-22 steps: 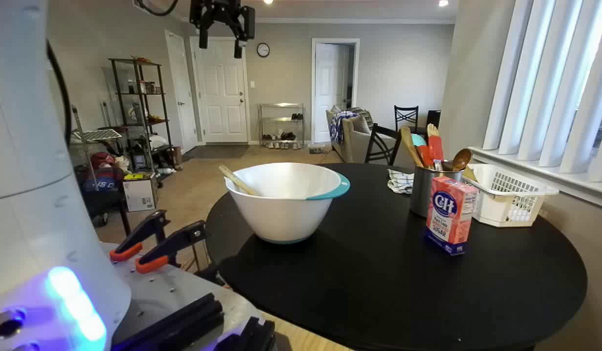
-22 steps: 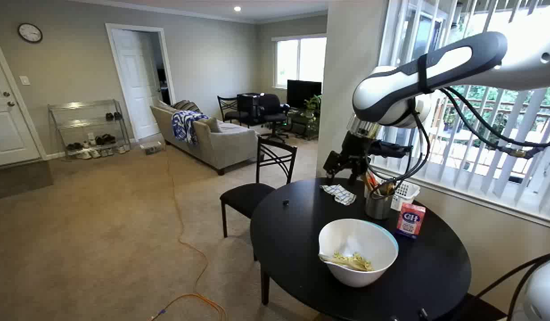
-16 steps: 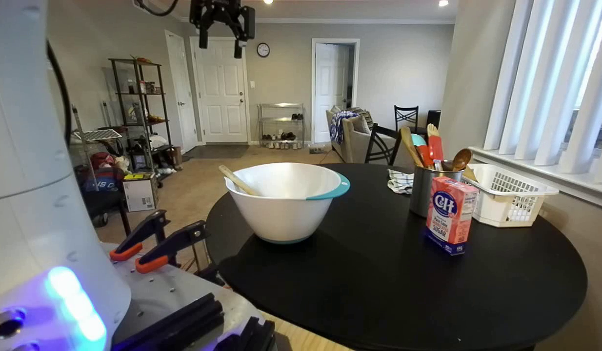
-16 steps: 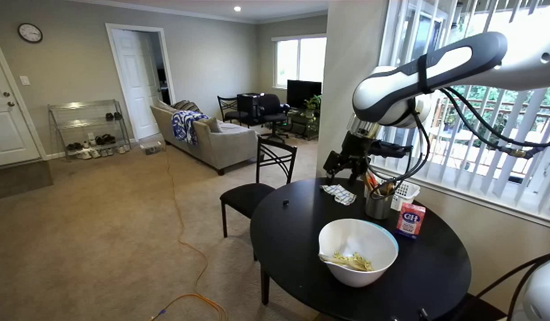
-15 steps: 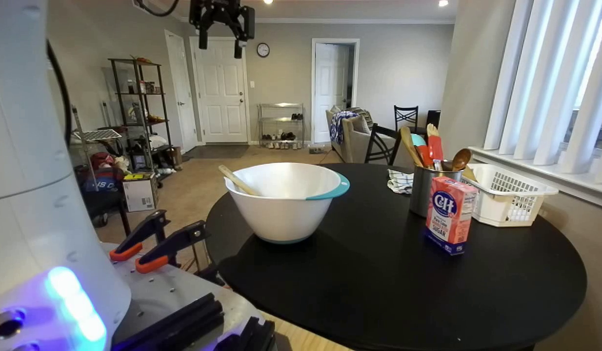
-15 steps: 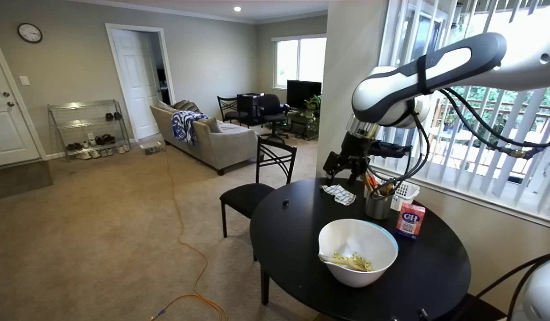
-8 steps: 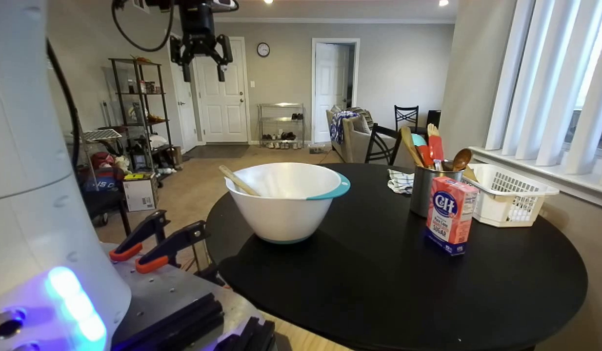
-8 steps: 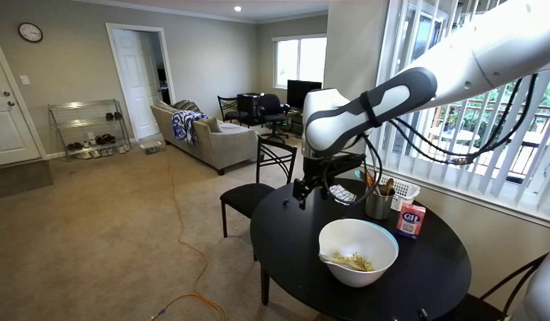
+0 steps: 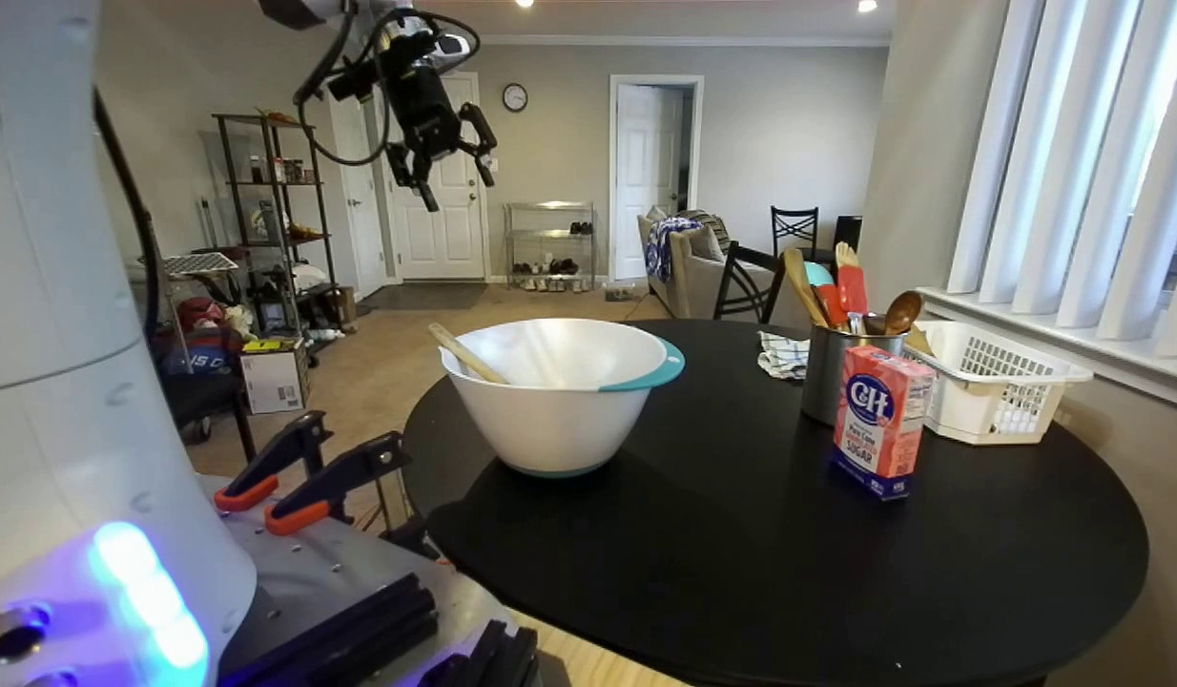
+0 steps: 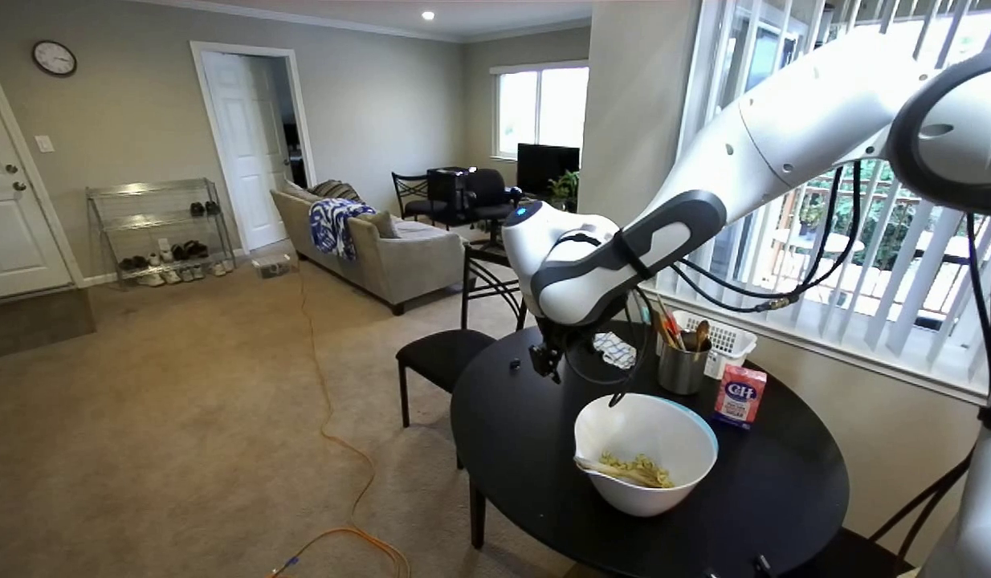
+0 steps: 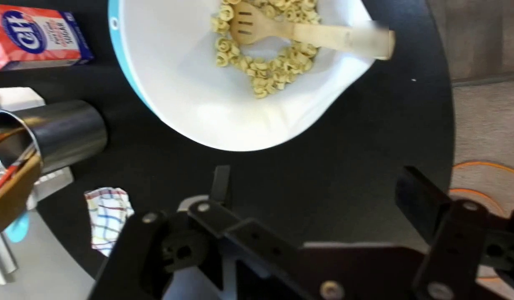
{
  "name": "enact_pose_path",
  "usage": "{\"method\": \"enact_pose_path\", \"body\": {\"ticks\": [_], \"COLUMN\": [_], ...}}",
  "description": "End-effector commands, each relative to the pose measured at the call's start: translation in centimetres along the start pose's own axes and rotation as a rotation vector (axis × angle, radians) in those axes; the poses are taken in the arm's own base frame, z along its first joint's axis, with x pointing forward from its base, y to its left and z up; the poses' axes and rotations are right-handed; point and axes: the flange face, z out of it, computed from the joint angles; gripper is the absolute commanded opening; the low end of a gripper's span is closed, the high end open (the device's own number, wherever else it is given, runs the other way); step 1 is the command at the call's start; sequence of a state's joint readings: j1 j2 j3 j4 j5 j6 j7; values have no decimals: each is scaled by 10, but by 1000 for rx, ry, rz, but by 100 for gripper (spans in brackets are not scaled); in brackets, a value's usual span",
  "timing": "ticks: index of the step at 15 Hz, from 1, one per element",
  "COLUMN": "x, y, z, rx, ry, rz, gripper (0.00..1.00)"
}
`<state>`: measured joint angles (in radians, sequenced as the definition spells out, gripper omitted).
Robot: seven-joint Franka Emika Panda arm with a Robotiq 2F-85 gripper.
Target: Stir the contents in the white bowl.
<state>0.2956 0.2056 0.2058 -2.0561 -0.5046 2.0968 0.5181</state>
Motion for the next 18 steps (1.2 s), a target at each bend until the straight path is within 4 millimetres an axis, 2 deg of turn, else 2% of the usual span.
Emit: {"method": "enact_pose_path", "body": {"ticks": [1,3,4,6,11,12,13,16,18], "x": [1,-4,-4,-5,-3,-7,-9,-26,-35], "y": [3,3,4,4,4,-4,-6,-30,-51], "z": [26,42,34,44,45,44,45,58,66], "rx": [-146,-151,-119,-130,-131,-245,-288,-456,-494], "ry": [-68,-150,-110,-140,-142,-152,-159,-182,-170], "rz": [31,26,14,11,13,27,28,47,49], "gripper": [100,100,100,100,100,100,100,100,100]}}
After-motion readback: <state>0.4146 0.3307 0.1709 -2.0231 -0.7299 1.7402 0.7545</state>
